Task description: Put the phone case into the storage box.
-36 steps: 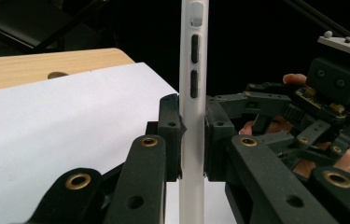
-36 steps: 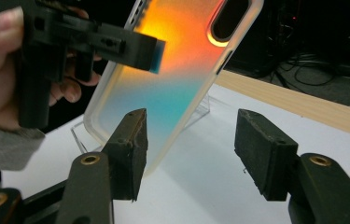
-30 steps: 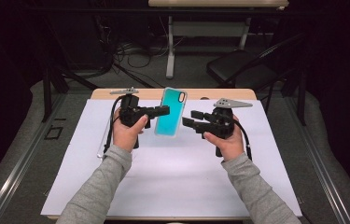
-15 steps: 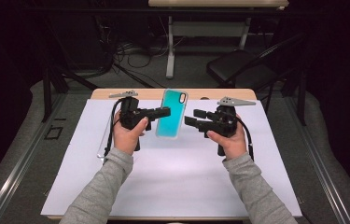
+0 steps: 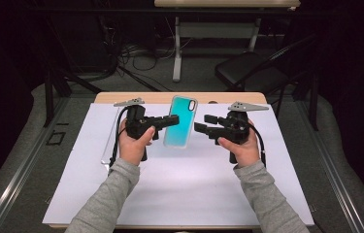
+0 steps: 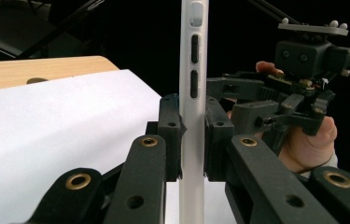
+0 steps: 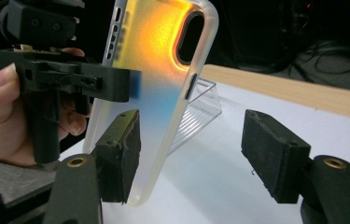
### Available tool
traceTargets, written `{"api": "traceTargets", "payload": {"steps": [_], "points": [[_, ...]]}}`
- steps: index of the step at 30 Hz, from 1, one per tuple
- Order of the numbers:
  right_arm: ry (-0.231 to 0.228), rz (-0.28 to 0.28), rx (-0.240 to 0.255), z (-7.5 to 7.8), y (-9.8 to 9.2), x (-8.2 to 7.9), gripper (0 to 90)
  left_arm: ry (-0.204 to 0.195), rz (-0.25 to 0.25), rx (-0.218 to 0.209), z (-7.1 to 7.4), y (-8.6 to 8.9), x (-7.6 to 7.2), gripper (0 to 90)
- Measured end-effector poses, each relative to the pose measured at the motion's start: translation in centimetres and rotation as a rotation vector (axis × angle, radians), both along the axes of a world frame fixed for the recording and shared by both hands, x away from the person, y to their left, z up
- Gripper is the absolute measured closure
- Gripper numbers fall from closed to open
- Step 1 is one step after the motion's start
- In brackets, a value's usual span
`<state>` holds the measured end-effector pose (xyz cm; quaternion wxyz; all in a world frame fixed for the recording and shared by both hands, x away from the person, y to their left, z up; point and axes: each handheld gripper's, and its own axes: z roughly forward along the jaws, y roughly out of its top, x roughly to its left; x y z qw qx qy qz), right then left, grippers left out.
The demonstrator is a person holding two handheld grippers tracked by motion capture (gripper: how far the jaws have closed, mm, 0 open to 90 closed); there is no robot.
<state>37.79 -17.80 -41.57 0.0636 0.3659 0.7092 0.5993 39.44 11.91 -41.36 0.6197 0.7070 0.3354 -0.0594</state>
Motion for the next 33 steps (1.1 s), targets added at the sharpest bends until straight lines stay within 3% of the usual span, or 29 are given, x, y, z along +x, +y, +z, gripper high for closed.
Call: {"api": "traceTargets", "payload": {"steps": [16,33], "points": [[0.081,0.067,0.039,-0.6,0.0,0.1,54.6,0.002,-0.027,-0.008,-0.7,-0.5,-0.8,81.3],[0.103,0.082,0.059,-0.9,0.0,0.3,64.3,0.012,-0.048,-0.027,-1.3,-0.9,-1.3,81.3]]}}
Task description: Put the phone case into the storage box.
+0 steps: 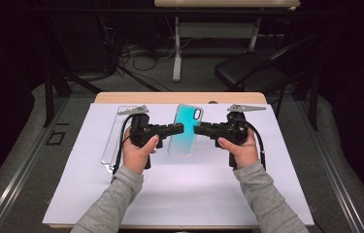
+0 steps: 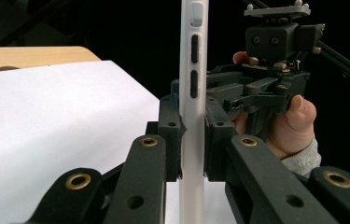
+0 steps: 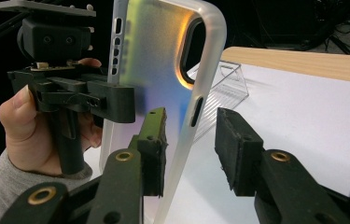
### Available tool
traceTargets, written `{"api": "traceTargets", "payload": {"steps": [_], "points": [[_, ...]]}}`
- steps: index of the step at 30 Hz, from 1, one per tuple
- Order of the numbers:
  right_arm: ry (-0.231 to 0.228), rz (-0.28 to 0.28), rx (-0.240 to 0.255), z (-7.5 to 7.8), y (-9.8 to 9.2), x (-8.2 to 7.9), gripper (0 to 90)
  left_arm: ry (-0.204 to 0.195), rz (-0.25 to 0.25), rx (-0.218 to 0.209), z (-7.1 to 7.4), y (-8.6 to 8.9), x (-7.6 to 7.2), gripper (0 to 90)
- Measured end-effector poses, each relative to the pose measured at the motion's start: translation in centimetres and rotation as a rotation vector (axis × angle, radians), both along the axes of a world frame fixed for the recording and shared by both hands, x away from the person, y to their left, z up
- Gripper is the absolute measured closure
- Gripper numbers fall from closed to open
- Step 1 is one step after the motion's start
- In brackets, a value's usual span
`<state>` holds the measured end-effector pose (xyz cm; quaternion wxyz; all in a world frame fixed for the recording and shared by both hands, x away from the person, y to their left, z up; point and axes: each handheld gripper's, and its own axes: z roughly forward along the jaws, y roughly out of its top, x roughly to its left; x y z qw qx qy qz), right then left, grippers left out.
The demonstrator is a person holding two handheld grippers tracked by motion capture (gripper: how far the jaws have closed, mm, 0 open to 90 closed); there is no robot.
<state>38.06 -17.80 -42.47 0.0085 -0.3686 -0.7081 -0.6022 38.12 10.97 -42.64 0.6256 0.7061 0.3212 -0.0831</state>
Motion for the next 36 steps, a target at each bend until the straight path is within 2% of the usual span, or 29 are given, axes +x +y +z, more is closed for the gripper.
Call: {"api": "traceTargets", "payload": {"steps": [15,36], "points": [[0.014,0.001,0.012,-0.14,-0.18,0.13,69.1,0.005,-0.016,0.003,-0.29,-0.35,-0.12,81.3],[0.026,0.017,0.023,-0.11,-0.34,0.17,78.6,0.005,-0.012,0.0,-0.24,-0.25,-0.13,81.2]]}}
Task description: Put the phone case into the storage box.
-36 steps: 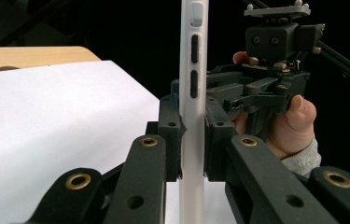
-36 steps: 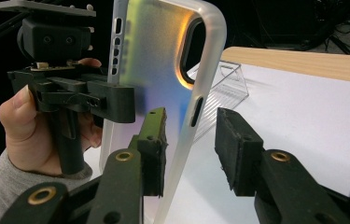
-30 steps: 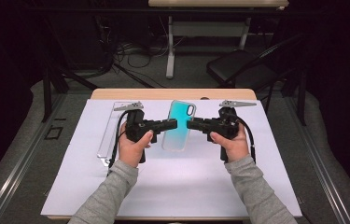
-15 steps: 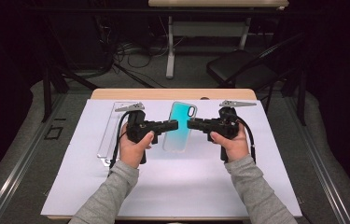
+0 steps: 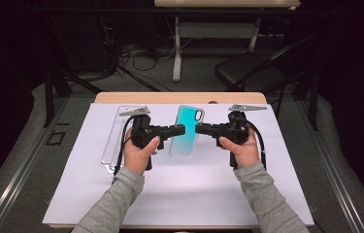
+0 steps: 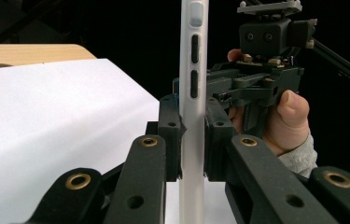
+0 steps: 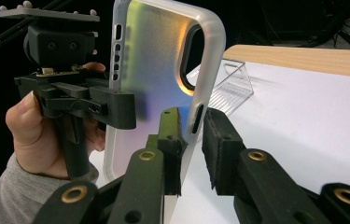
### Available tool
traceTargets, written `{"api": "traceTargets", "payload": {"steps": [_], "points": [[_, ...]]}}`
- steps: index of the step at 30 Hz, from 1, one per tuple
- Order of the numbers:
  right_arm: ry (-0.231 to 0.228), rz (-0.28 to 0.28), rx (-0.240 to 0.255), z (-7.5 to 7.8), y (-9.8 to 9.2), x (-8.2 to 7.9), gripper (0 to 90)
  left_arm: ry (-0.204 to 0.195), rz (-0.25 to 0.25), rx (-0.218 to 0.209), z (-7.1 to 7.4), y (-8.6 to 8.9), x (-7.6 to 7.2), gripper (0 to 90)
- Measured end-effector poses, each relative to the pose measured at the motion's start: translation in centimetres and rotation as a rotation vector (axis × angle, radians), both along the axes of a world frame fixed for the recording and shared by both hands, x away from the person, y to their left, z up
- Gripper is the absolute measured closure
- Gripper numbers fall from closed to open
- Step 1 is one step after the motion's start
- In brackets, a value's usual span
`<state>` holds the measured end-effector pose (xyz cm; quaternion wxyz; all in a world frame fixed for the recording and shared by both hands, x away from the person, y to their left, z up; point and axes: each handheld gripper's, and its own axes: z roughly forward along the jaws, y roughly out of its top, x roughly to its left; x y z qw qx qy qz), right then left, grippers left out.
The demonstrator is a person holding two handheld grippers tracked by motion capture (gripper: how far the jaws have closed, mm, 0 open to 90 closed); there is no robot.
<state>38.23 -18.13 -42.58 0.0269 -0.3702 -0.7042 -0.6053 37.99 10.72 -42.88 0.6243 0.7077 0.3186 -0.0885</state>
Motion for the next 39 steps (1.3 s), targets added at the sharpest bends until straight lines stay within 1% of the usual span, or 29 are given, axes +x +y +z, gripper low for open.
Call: {"api": "traceTargets", "payload": {"steps": [8,15,17,19,39], "points": [[0.007,0.003,0.008,-0.04,-0.06,0.02,80.3,-0.003,0.002,-0.001,-0.01,-0.02,0.0,81.3],[0.021,0.004,0.036,-0.15,-0.22,0.11,81.7,-0.006,0.002,-0.002,-0.01,-0.04,0.02,81.3],[0.022,0.004,0.037,-0.15,-0.22,0.11,81.8,-0.005,0.002,-0.001,-0.01,-0.03,0.01,81.2],[0.033,0.004,0.048,-0.17,-0.26,0.12,82.2,-0.005,0.002,-0.001,0.0,-0.02,0.01,81.3],[0.041,-0.001,0.07,-0.38,-0.28,0.13,83.2,-0.01,0.01,0.003,-0.01,0.04,0.06,81.3]]}}
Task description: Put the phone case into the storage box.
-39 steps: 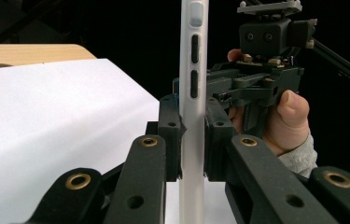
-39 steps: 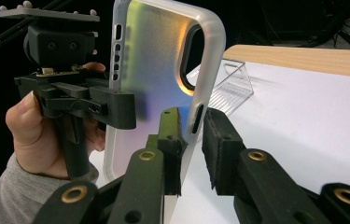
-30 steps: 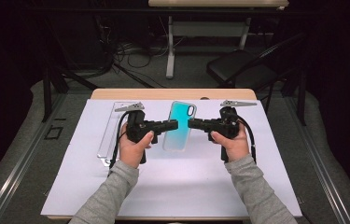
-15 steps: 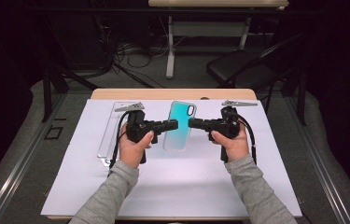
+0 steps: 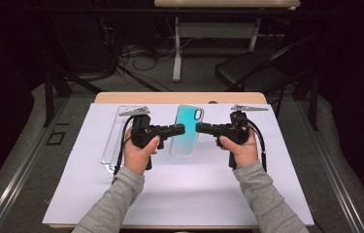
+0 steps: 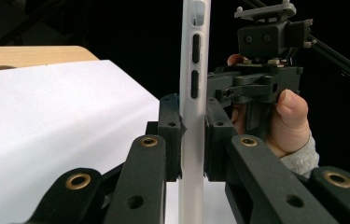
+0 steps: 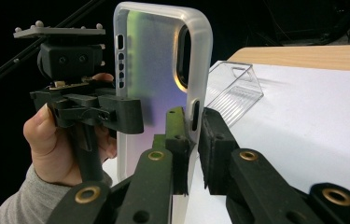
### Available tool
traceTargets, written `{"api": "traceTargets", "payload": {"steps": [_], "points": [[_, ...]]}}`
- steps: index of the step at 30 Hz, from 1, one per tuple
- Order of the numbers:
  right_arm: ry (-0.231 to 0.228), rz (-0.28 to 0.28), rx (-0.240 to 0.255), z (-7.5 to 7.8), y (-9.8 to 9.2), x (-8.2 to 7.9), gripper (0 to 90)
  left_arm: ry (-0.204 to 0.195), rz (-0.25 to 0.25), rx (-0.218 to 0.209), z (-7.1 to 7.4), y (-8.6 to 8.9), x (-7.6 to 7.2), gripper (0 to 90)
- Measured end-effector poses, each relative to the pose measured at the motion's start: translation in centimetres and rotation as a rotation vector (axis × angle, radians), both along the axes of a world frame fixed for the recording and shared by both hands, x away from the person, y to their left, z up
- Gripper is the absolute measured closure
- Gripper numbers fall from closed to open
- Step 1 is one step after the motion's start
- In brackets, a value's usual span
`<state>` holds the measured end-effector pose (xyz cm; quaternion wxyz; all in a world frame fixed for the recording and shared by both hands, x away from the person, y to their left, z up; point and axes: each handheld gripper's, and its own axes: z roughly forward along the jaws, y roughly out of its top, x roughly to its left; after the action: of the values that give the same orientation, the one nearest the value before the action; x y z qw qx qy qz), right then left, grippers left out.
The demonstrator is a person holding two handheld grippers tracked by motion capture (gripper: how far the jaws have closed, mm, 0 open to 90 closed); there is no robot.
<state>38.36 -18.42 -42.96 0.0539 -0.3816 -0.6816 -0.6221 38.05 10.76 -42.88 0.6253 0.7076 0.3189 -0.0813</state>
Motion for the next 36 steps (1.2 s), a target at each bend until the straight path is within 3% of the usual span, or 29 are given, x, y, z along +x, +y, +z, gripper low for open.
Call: {"api": "traceTargets", "payload": {"steps": [36], "points": [[0.015,-0.02,0.038,-0.33,-0.05,0.04,83.7,0.008,0.016,-0.003,-0.16,-0.12,0.11,80.7]]}}
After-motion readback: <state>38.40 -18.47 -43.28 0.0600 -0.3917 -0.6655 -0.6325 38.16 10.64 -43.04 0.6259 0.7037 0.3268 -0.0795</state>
